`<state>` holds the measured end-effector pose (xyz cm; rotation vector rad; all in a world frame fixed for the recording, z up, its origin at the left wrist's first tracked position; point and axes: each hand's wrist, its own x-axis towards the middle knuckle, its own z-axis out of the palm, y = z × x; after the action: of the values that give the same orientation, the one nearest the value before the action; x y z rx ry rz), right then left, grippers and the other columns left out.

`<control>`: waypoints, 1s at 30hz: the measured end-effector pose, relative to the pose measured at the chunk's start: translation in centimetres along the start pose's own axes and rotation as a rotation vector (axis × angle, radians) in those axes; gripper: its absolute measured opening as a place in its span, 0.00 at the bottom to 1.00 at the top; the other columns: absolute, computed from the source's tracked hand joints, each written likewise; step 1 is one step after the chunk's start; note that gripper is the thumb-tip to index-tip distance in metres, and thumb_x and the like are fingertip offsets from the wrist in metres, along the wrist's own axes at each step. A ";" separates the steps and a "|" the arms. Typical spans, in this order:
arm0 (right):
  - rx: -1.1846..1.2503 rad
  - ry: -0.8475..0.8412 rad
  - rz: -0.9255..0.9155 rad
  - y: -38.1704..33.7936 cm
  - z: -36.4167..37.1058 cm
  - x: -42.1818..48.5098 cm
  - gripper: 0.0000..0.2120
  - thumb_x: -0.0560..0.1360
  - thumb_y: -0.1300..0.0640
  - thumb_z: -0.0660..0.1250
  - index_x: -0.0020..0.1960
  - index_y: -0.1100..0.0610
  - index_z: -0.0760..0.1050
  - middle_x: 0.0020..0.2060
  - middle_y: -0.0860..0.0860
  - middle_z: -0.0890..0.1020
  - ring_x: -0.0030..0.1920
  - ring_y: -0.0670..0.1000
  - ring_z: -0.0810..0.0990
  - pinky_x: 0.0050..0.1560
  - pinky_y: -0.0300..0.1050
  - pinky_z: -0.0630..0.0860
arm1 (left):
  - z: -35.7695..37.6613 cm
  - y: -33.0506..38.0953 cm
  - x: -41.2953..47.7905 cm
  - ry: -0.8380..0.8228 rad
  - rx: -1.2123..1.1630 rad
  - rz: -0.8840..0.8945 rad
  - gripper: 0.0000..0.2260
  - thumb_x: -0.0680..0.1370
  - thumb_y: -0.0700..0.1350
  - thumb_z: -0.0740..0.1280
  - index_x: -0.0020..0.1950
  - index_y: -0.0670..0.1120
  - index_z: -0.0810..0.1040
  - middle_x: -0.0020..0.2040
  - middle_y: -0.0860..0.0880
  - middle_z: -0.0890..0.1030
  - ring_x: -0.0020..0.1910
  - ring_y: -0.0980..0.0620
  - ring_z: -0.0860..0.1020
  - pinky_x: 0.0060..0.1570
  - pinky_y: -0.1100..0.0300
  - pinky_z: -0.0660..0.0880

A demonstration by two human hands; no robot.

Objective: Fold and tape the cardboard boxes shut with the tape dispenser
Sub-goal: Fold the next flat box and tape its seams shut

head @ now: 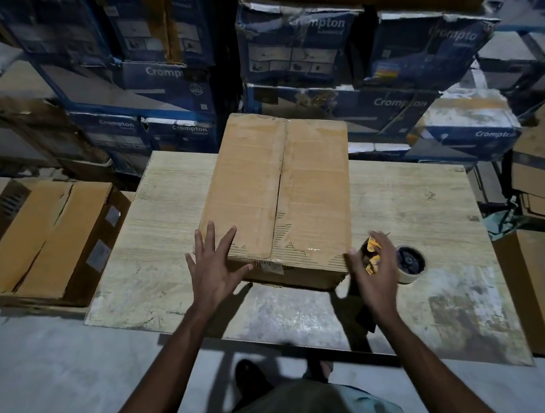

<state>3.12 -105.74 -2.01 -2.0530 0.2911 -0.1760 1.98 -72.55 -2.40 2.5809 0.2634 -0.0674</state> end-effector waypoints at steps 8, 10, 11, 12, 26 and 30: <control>0.334 -0.024 0.899 9.4 -0.4 -2.9 0.39 0.70 0.50 0.82 0.72 0.50 0.62 0.63 0.59 0.77 0.60 0.60 0.78 0.64 0.62 0.76 | 0.1 3.1 -3.4 0.284 -0.285 -0.022 0.20 0.76 0.51 0.73 0.68 0.51 0.79 0.73 0.49 0.74 0.71 0.49 0.72 0.71 0.39 0.69; 0.441 -0.056 0.898 14.1 0.7 -1.4 0.36 0.65 0.50 0.85 0.65 0.55 0.69 0.62 0.62 0.79 0.56 0.62 0.82 0.58 0.62 0.79 | 0.1 4.1 -3.8 0.323 -0.331 -0.027 0.16 0.77 0.45 0.75 0.65 0.50 0.81 0.69 0.50 0.77 0.69 0.50 0.74 0.69 0.42 0.71; 0.436 -0.024 0.889 14.8 1.2 -0.7 0.37 0.63 0.49 0.86 0.65 0.57 0.72 0.62 0.64 0.79 0.55 0.63 0.83 0.55 0.62 0.81 | 0.0 4.6 -4.0 0.334 -0.346 -0.029 0.15 0.77 0.43 0.76 0.63 0.49 0.82 0.67 0.50 0.78 0.68 0.51 0.74 0.69 0.45 0.72; 0.441 -0.007 0.875 14.5 1.3 0.0 0.38 0.64 0.50 0.86 0.67 0.57 0.71 0.62 0.64 0.79 0.55 0.64 0.83 0.53 0.62 0.82 | -0.2 5.1 -4.1 0.342 -0.354 -0.026 0.14 0.77 0.42 0.76 0.63 0.49 0.82 0.66 0.51 0.78 0.67 0.52 0.75 0.68 0.48 0.72; 0.175 0.024 0.165 -3.2 -5.8 2.5 0.21 0.76 0.51 0.74 0.63 0.38 0.70 0.50 0.53 0.84 0.45 0.62 0.85 0.46 0.64 0.83 | -3.4 9.3 -2.3 -0.170 -0.933 -0.423 0.10 0.84 0.45 0.66 0.59 0.42 0.84 0.49 0.44 0.88 0.47 0.48 0.87 0.44 0.59 0.82; 0.021 -0.134 -0.201 -7.4 -6.2 1.2 0.23 0.78 0.61 0.73 0.67 0.46 0.70 0.36 0.47 0.82 0.31 0.50 0.81 0.32 0.47 0.76 | -5.2 11.1 -1.1 -0.356 -1.171 -0.532 0.18 0.87 0.52 0.61 0.61 0.39 0.82 0.52 0.40 0.87 0.52 0.44 0.87 0.50 0.56 0.84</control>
<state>3.71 -107.95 7.44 -2.0606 -0.0004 -0.1632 3.06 -79.29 7.86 1.2658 0.6180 -0.4193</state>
